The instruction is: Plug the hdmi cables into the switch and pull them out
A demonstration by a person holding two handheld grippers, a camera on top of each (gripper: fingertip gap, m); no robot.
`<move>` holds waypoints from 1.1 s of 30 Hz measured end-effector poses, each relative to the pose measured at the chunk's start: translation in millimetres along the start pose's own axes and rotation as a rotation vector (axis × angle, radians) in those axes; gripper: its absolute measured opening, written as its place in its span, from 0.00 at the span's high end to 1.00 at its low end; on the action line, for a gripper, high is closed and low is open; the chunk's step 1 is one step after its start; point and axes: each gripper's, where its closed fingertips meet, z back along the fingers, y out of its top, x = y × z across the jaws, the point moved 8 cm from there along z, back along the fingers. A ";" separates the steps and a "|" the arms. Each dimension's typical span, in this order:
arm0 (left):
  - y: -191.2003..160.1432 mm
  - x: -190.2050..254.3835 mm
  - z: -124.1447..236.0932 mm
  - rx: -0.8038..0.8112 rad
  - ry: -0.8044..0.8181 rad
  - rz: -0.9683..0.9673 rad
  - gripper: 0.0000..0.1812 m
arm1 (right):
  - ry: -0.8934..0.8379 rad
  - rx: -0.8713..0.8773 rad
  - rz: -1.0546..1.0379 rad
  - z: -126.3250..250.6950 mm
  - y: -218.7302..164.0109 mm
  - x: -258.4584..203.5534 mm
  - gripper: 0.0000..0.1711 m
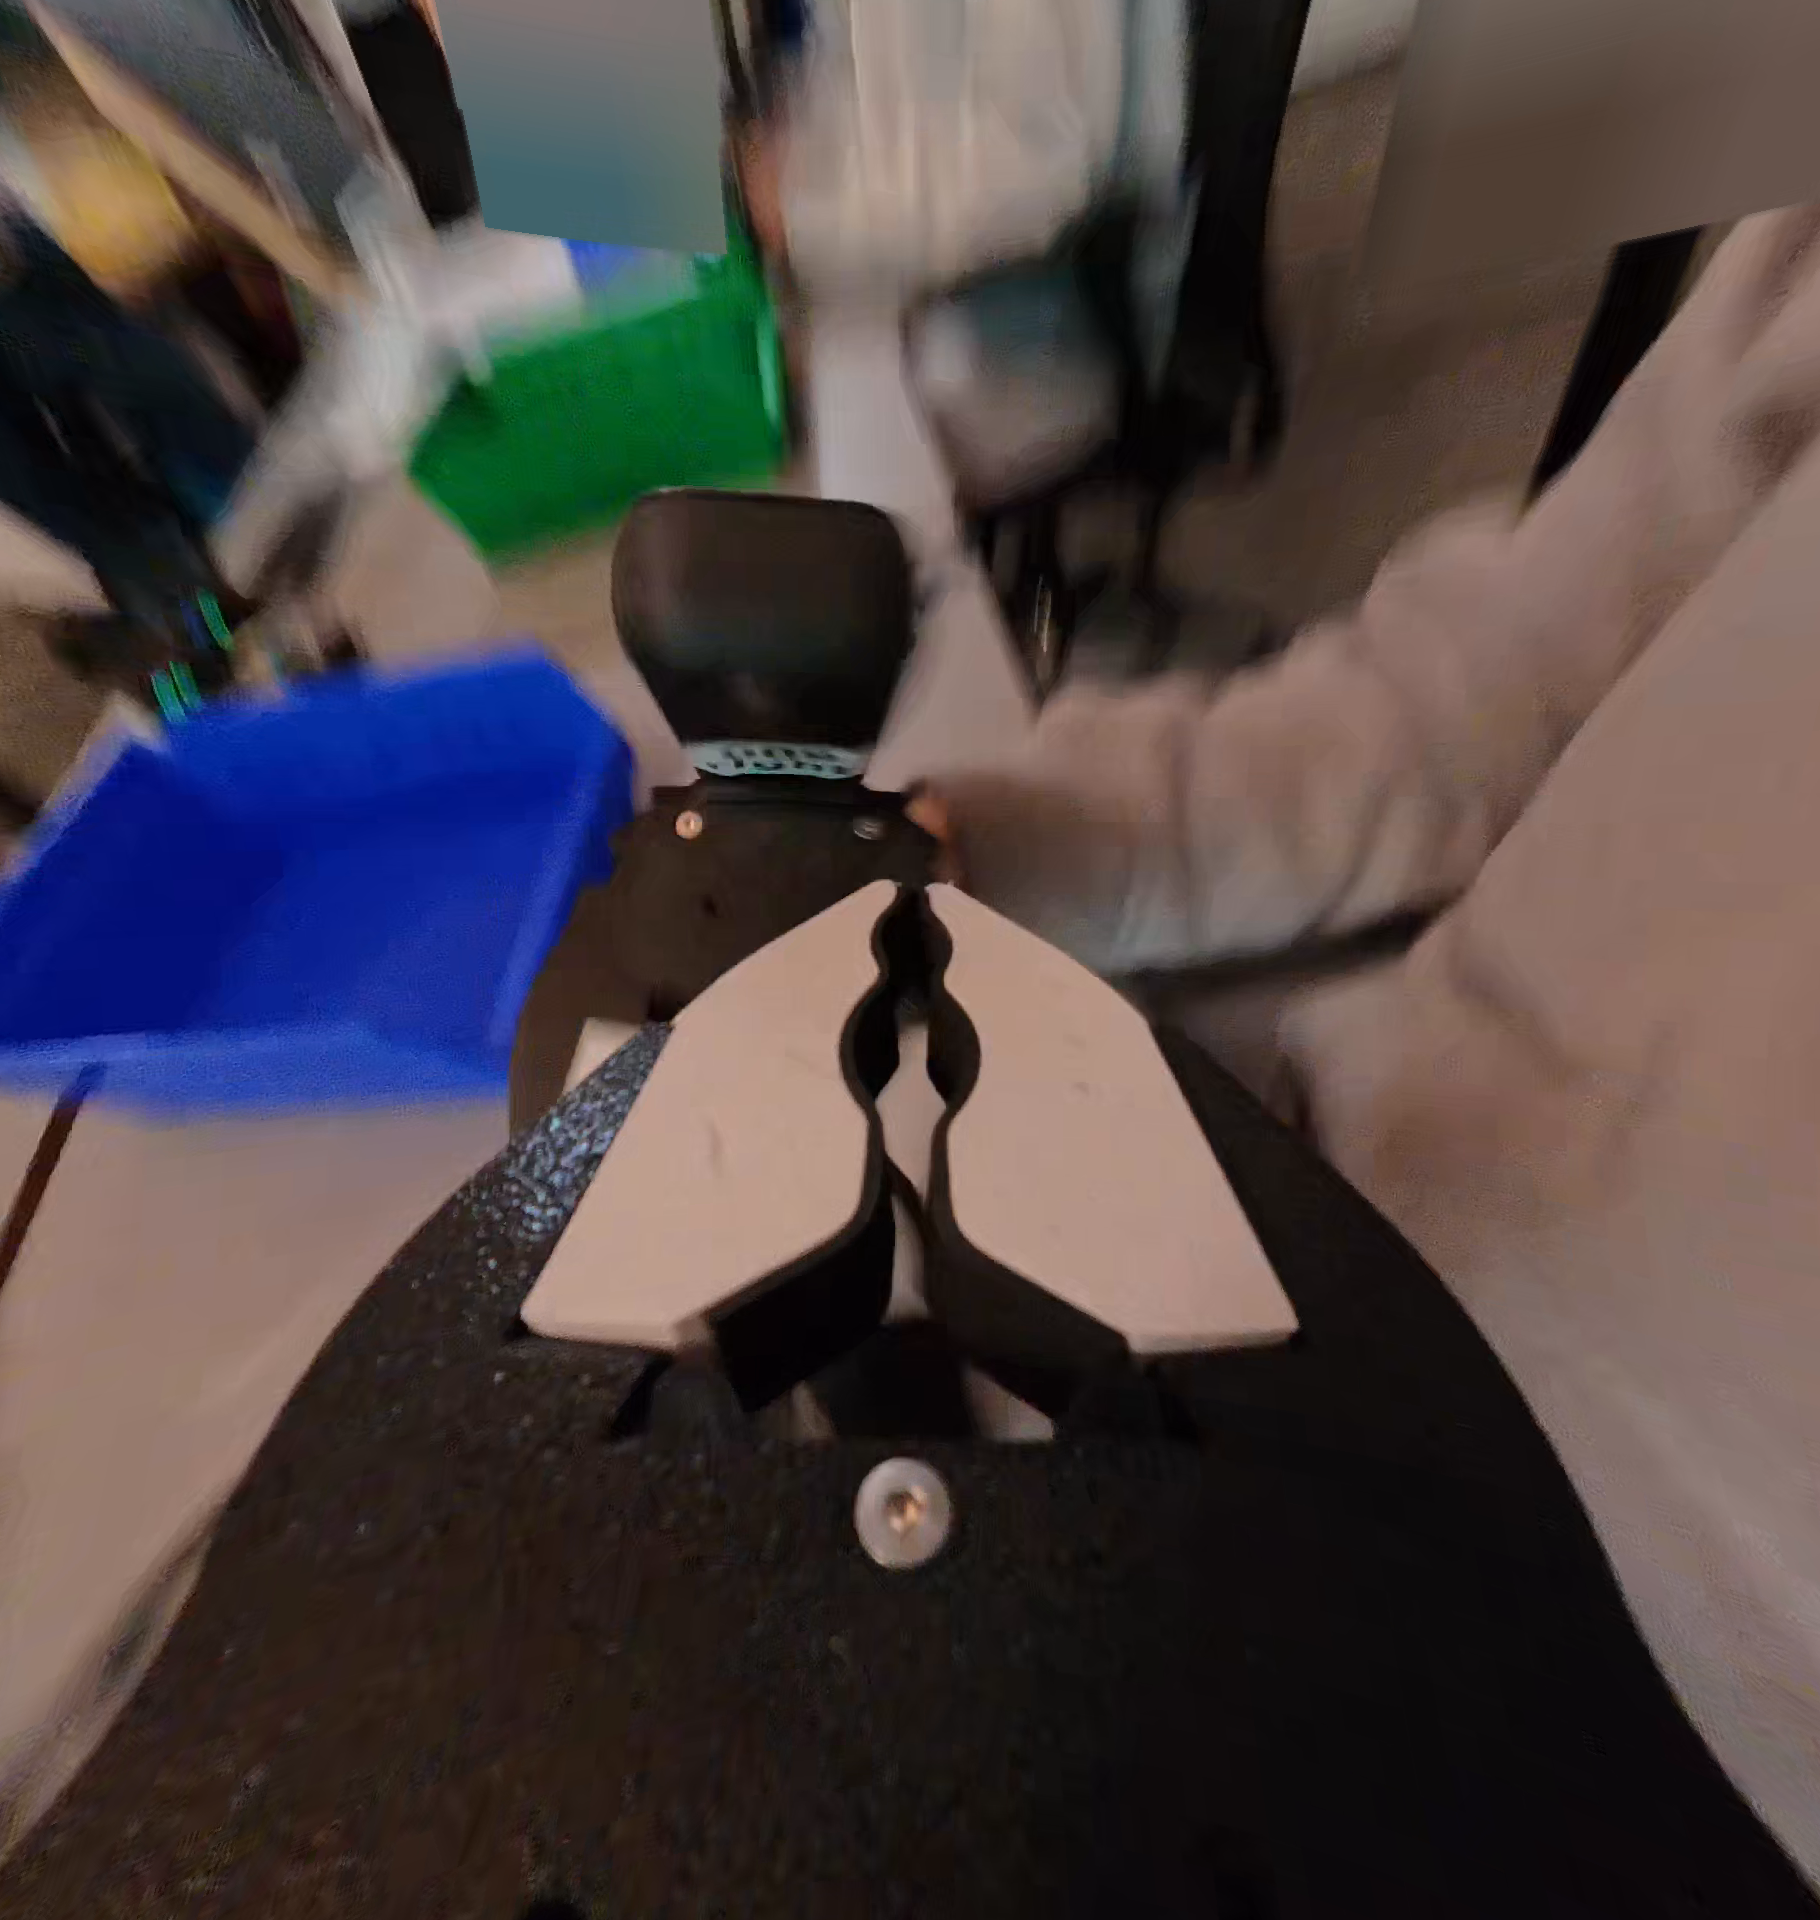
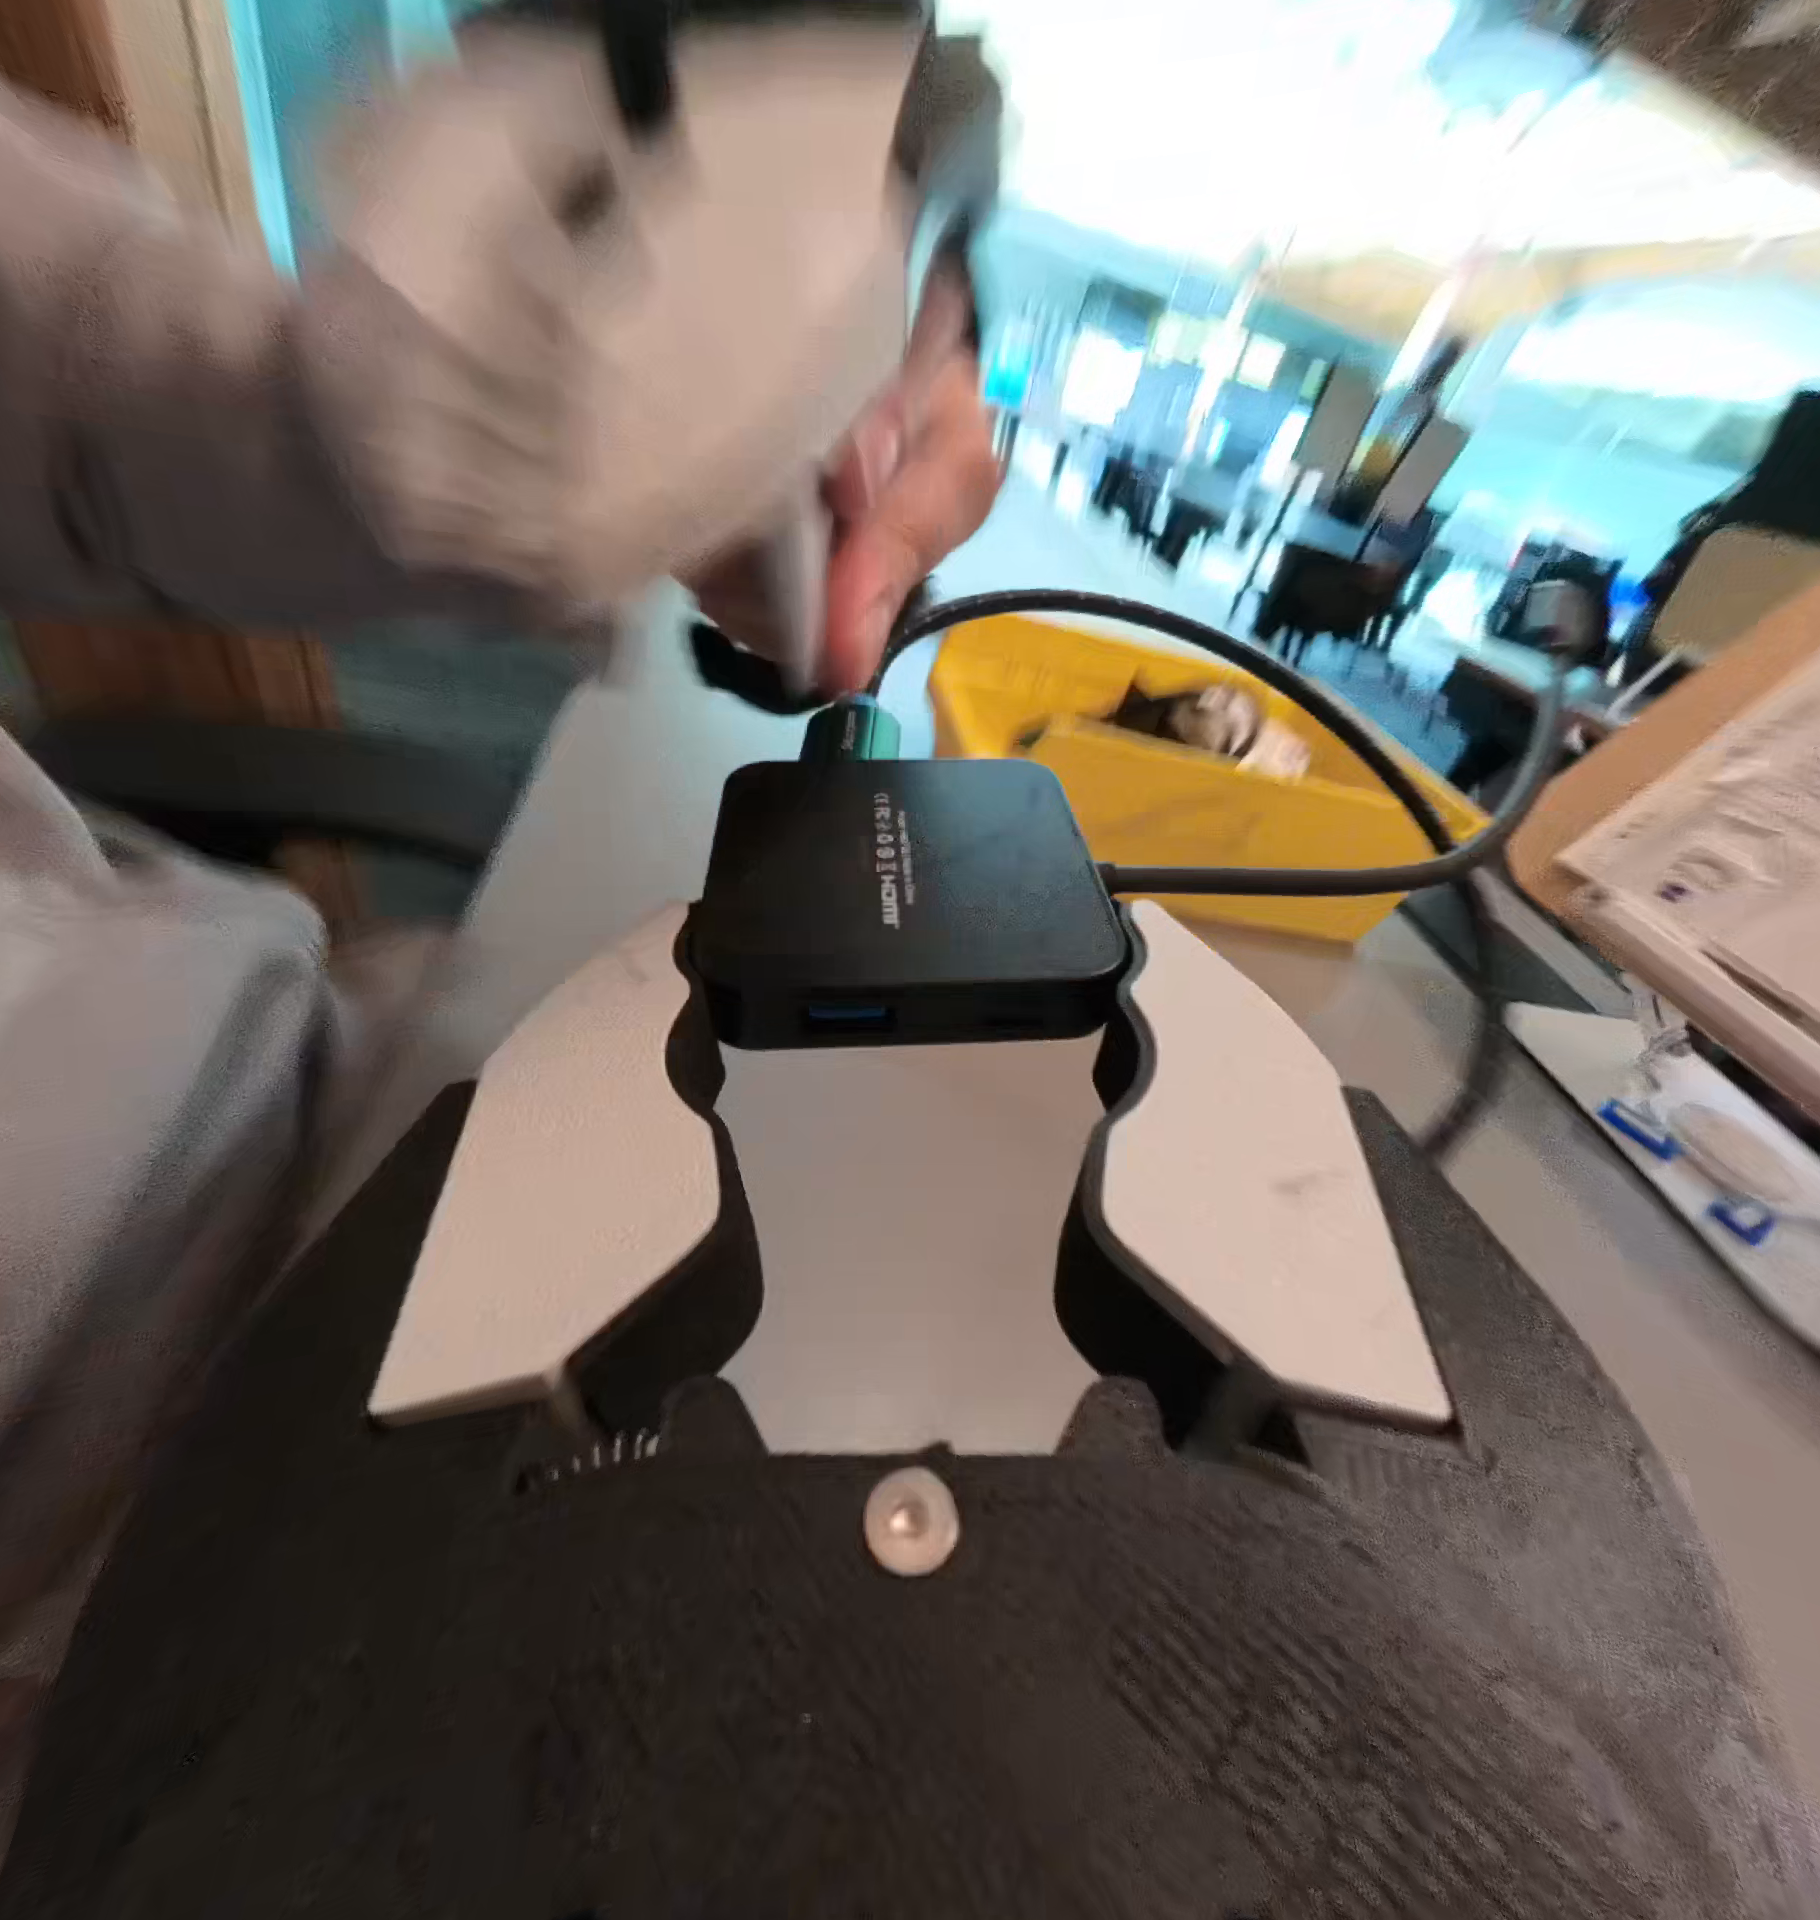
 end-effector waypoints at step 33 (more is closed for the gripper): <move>-85.7 -34.9 37.3 -0.304 0.342 0.072 0.85 | -0.131 0.071 -0.008 31.8 -31.6 25.8 0.58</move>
